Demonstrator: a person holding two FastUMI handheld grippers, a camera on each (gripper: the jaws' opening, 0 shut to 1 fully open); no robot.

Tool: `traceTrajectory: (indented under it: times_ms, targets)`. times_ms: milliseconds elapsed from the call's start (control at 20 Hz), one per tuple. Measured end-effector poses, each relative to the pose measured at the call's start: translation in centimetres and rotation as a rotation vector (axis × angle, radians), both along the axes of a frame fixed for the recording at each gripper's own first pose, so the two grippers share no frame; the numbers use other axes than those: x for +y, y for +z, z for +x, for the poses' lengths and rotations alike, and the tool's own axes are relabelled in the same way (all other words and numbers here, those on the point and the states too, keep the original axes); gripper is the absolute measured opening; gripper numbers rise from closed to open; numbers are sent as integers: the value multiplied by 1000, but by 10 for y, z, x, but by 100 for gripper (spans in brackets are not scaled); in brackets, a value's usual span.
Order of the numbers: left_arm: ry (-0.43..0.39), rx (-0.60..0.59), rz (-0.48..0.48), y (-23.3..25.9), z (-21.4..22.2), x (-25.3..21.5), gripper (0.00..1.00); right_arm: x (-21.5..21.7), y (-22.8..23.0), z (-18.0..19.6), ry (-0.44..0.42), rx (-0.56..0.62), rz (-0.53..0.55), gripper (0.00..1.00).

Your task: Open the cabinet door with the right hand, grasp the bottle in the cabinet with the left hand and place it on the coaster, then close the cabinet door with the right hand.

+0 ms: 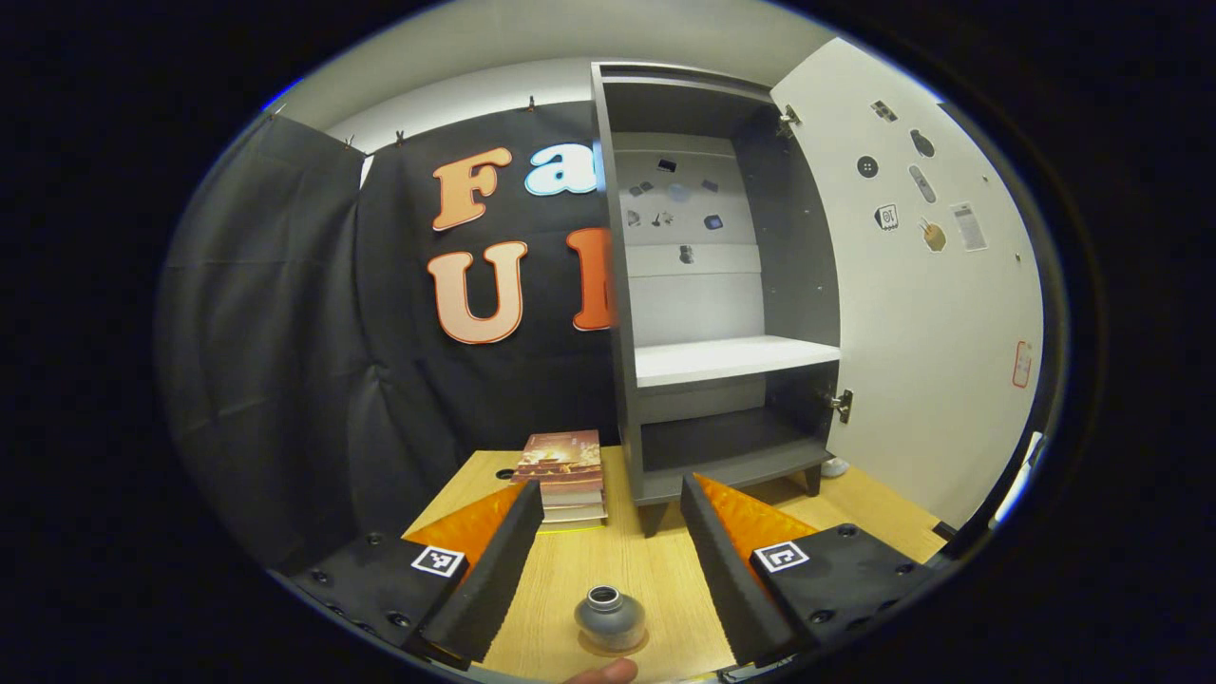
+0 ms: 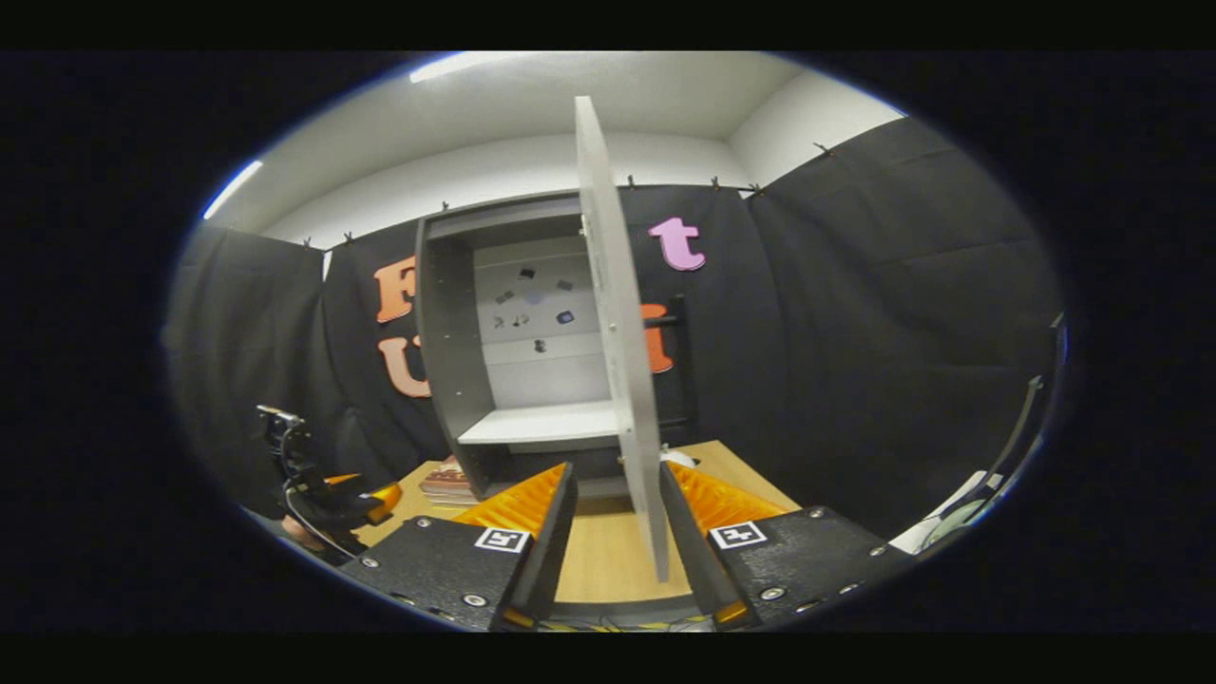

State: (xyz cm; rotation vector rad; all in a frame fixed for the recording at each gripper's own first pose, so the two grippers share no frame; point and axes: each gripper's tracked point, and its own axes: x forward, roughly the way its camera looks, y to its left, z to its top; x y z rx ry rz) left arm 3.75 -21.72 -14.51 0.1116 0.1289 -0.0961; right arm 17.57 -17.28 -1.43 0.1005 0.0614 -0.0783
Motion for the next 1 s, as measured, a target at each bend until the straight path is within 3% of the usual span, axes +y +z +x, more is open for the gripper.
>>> traceTrajectory:
  times_ms: [50, 100, 350, 1000]
  targets:
    - [5, 7, 7, -1, 0, 5, 95, -13, 0, 4, -10, 5, 6, 63]
    - [15, 12, 14, -2, -2, 11, 96, -22, 0, 9, -19, 2, 12, 55]
    - [70, 34, -1, -4, -2, 33, 94, -50, -3, 42, -20, 7, 50, 57]
    - [91, 40, 9, 2, 19, 34, 94, -15, -5, 54, 33, -20, 16, 57]
